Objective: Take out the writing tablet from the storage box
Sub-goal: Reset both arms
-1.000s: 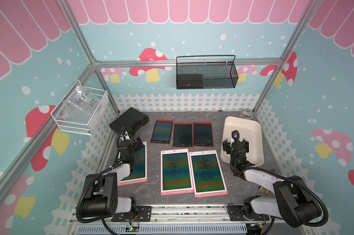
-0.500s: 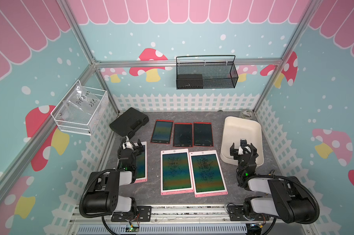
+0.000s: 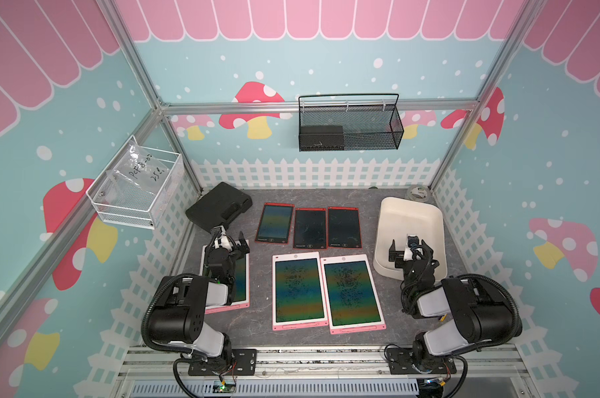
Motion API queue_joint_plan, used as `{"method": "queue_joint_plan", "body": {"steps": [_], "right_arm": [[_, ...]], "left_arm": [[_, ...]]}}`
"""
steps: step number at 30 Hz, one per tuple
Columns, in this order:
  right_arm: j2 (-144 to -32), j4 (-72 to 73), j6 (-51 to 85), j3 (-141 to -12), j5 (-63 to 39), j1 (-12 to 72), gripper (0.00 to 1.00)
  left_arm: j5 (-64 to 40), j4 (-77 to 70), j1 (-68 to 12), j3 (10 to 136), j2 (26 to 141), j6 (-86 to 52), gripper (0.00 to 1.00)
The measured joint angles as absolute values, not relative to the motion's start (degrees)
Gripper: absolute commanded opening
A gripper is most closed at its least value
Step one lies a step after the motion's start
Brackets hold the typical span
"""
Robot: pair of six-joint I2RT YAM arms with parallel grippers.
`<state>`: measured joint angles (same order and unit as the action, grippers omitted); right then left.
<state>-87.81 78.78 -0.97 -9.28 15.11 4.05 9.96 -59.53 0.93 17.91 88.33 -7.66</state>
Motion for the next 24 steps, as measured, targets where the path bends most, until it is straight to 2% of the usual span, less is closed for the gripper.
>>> {"method": "queue_joint_plan", "body": {"steps": [8,24], "right_arm": [[-87.8,77.5,0.2,-10.1,15.0,2.8,0.99],[-87.8,77.0,0.7,-10.3,14.0,2.2,0.99]], "left_arm": [[8.8,-53.6,0.6,20.8,88.3,-6.6,0.99],[8.7,-51.6,-0.1,21.6,88.3,-5.8,0.99]]}}
